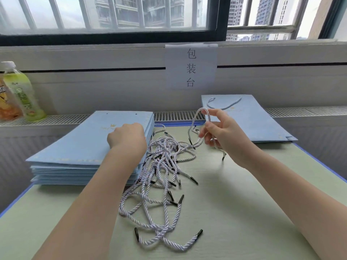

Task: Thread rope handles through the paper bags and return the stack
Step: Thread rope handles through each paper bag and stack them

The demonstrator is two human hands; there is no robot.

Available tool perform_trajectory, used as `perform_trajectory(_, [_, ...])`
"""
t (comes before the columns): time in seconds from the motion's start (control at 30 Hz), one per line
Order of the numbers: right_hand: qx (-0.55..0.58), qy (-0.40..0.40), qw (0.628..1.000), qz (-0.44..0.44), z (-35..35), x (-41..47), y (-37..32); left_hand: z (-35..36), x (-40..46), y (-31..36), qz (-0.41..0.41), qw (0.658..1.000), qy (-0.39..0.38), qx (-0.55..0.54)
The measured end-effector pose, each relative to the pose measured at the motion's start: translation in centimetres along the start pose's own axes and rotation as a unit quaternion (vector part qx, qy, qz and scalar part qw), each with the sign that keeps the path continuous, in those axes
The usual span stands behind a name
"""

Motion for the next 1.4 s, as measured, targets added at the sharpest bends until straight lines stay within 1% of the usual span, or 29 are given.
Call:
perform_trajectory(0.1, [-0.03,-0.002,0.999,-0.012,0.2,0.1,0.2,-0.1,0.0,0.3,0.022,0.998,0.026,0.043])
perform_trajectory(0.23, [-0.06,0.0,0.998,-0.034,0.6,0.0,0.2,-0.7,0.0,0.4,0.024,0.996,0.053,0.061])
perform_trajectory(0.43, [-0.072,-0.024,0.996,-0.045,0.7,-0.1,-0.1,-1.5,-0.1,-0.4,0.011,0.997,0.082,0.009])
perform_trajectory(0.53, [-0.069,-0.031,0.997,-0.03,0.9,0.0,0.1,-3.0,-1.0,0.3,0.025,0.989,0.14,-0.034])
perform_trajectory(0.6, [-0.032,-0.052,0.998,0.007,1.3,-0.1,0.4,-4.3,-2.2,1.6,0.054,0.978,0.194,-0.061])
perform_trajectory(0.67, [0.041,-0.078,0.995,0.056,1.8,-0.2,0.5,-5.3,-3.6,3.6,0.098,0.965,0.236,-0.061])
perform_trajectory(0.7, [0.087,-0.093,0.989,0.08,2.0,-0.3,0.5,-5.5,-4.5,4.6,0.124,0.958,0.254,-0.055])
perform_trajectory(0.77, [0.174,-0.12,0.97,0.123,2.1,-0.4,0.3,-5.4,-6.1,6.7,0.19,0.932,0.305,-0.04])
perform_trajectory(0.8, [0.204,-0.126,0.961,0.137,2.0,-0.5,0.2,-5.4,-6.8,7.3,0.218,0.923,0.316,-0.041])
perform_trajectory(0.87, [0.215,-0.104,0.961,0.137,1.5,-0.6,0.0,-5.1,-7.4,8.1,0.261,0.896,0.351,-0.076])
perform_trajectory(0.93, [0.192,-0.046,0.973,0.118,0.5,-0.3,0.1,-3.9,-7.2,8.6,0.298,0.871,0.373,-0.115])
perform_trajectory(0.97, [0.183,-0.02,0.976,0.116,-0.1,-0.2,0.1,-3.8,-7.0,8.6,0.303,0.862,0.384,-0.135])
perform_trajectory(1.0, [0.181,0.001,0.976,0.123,-0.8,0.0,0.1,-3.5,-6.5,8.3,0.289,0.863,0.387,-0.146])
perform_trajectory(1.1, [0.183,0.052,0.966,0.175,-3.9,0.3,-0.4,-2.9,-4.2,6.4,0.203,0.912,0.298,-0.194])
perform_trajectory(1.13, [0.152,0.068,0.968,0.187,-5.0,0.4,-0.6,-2.6,-3.3,5.6,0.17,0.923,0.26,-0.228])
perform_trajectory(1.17, [0.105,0.084,0.971,0.197,-6.1,0.7,-0.8,-2.2,-2.7,5.0,0.138,0.925,0.216,-0.281])
perform_trajectory(1.2, [0.057,0.095,0.973,0.204,-7.1,0.9,-0.9,-1.9,-2.3,4.5,0.108,0.909,0.177,-0.362])
perform_trajectory(1.27, [-0.01,0.072,0.97,0.232,-8.3,1.0,-0.7,-0.8,-1.1,4.1,0.057,0.846,0.096,-0.521])
perform_trajectory(1.3, [-0.032,0.058,0.966,0.25,-8.5,0.8,-0.6,-0.3,-0.8,4.0,0.034,0.812,0.064,-0.579])
perform_trajectory(1.33, [-0.067,0.049,0.96,0.268,-8.7,0.6,-0.4,0.2,-0.6,3.9,0.02,0.785,0.047,-0.617])
perform_trajectory(1.37, [-0.117,0.045,0.954,0.272,-9.0,0.4,-0.2,0.6,-0.5,3.7,0.011,0.771,0.039,-0.635])
perform_trajectory(1.4, [-0.187,0.045,0.944,0.268,-9.4,0.4,0.1,0.7,-0.5,3.6,0.008,0.768,0.033,-0.64])
Point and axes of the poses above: each hand's wrist, its own x-axis towards the middle knuckle, its own z-axis out of the palm, y = z × x, the point moved 4 cm from there along x, towards the middle knuckle, and after that the axes turned 3 degrees about z, right-handed, at the moved point
